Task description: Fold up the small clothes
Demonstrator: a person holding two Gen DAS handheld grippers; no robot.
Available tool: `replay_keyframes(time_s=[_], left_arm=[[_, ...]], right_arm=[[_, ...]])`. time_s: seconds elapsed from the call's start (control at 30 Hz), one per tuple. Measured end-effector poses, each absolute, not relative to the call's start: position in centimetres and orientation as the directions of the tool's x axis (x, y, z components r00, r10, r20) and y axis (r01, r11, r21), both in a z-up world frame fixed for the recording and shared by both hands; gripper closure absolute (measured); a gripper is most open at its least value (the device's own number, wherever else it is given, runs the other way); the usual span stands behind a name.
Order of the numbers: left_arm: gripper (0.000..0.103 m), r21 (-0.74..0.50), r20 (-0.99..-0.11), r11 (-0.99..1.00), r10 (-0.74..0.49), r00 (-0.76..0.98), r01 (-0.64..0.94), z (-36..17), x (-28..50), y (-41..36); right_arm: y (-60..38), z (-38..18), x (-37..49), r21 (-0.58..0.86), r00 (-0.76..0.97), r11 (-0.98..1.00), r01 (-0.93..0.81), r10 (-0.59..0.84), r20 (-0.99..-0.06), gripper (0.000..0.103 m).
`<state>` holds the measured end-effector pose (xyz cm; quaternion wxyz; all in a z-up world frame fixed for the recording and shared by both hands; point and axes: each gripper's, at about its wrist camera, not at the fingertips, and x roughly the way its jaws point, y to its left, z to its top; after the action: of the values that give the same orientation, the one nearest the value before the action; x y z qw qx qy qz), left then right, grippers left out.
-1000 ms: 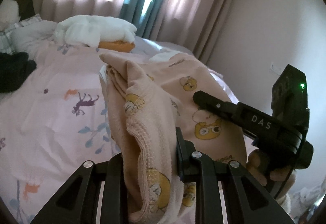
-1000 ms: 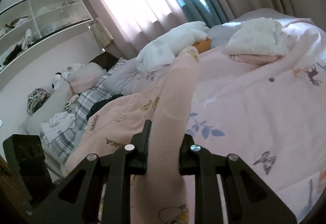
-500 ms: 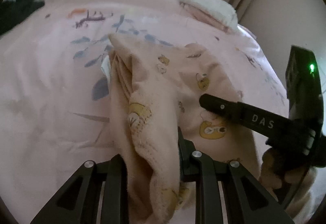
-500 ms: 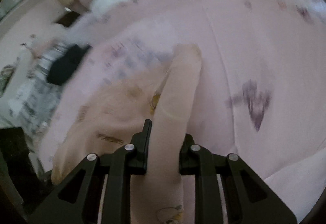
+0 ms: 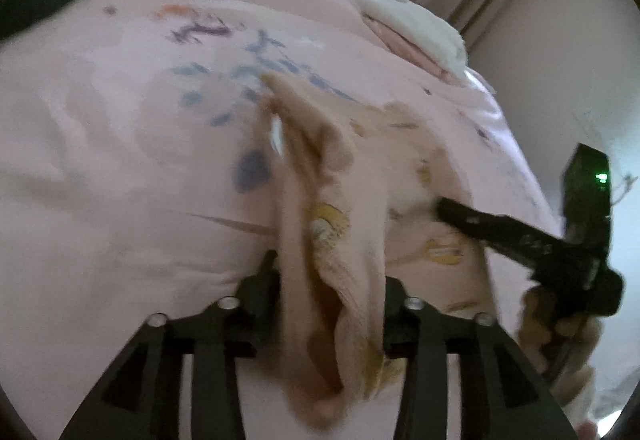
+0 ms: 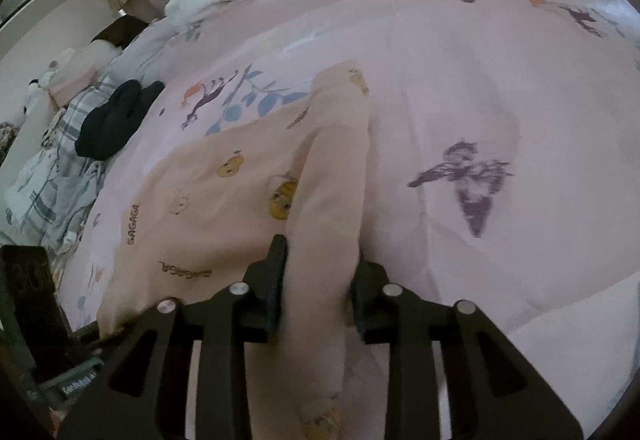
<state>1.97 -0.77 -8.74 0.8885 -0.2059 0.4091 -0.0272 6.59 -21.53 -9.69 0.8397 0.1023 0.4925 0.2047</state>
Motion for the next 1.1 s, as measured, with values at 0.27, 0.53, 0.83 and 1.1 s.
replay_keyframes(time_s=[0.27,0.53,0.83,1.1], left_arm=[[0.054,-0.333,-0.750,0.926,-0.145,0.645,-0.179,-8.1,0.6,0.7],[0.051,-0.249,-0.663,0.950,-0.027,0.748,-0.187,-3.0,-2.6,-0.2],[0.017,-0.320,-0.679,0.944,-0.173,0.714,-0.075,-1.8,-1.0,-2.6],[0.002,-0.319,-0.647,0.946,-0.180,0.741,-0.048,-1.4,-0.9,-4.4]], right_arm=[[-23.4,-6.8,4.6,0.255,0.478,0.954,-0.160,0.301,-0.825,0.064],[-24.8,-2.4,1.6,0.177,0.512,0.982,-0.064,0.185,-0.839,0.033],[-24.5,-3.3,0.9,0.354,0.442,0.933,0.064,0.291,-0.848,0.009],[-23.4,-3.7,-0.2,0.255,0.452,0.965,0.068,0.198,-0.870,0.003]])
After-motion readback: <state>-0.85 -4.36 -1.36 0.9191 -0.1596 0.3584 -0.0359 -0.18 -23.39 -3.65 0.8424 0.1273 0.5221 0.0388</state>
